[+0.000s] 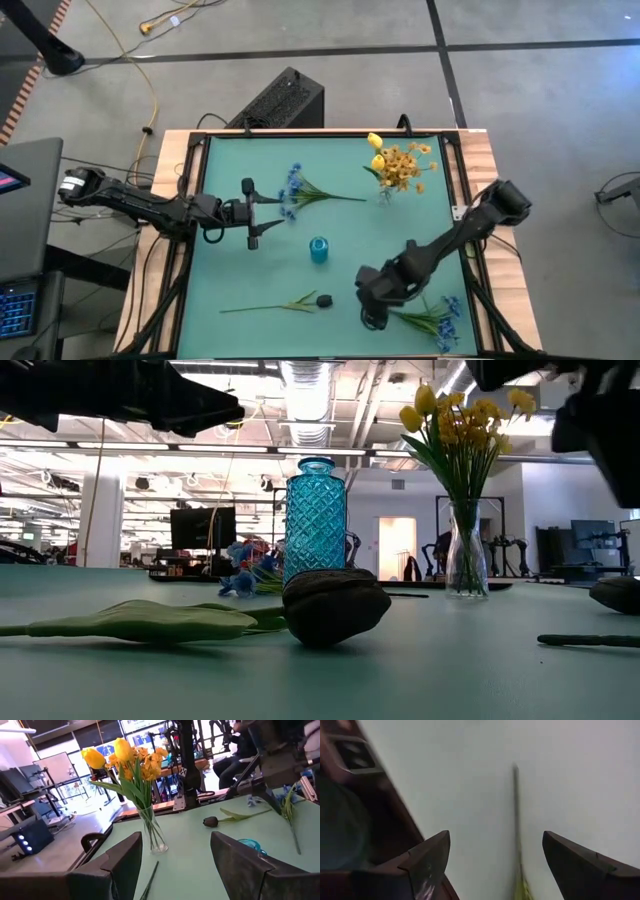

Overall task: Sort flowers into vase by color
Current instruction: Put the bottom blue flower into the blue transparent vase

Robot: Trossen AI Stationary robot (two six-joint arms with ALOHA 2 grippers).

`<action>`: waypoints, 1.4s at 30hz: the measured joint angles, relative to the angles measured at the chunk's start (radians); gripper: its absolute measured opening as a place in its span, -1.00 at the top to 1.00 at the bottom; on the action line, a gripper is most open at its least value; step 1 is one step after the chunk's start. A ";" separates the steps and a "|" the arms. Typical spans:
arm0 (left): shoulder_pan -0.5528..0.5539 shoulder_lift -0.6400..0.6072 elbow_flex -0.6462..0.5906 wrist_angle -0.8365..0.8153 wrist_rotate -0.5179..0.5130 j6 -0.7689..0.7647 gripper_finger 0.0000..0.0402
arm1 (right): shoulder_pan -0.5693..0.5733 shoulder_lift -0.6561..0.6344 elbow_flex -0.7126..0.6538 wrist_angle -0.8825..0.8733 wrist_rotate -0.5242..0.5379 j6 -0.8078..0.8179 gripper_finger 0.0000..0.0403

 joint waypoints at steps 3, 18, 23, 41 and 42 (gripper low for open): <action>0.000 0.000 0.000 0.000 0.000 -0.002 -0.12 | 0.019 0.056 0.050 -0.086 -0.013 0.006 -0.70; 0.000 0.001 0.000 -0.029 0.034 -0.061 -0.12 | 0.046 0.174 0.054 -0.181 -0.132 0.126 -0.70; 0.000 0.001 0.000 -0.030 0.034 -0.055 -0.12 | 0.071 0.173 0.049 -0.164 -0.110 0.132 -0.70; 0.000 0.001 0.000 -0.017 0.107 0.025 -0.12 | 0.169 0.201 0.013 -0.068 0.097 0.178 -0.51; 0.000 0.001 0.000 -0.017 0.107 0.029 -0.12 | 0.173 0.216 0.013 -0.059 0.095 0.174 -0.50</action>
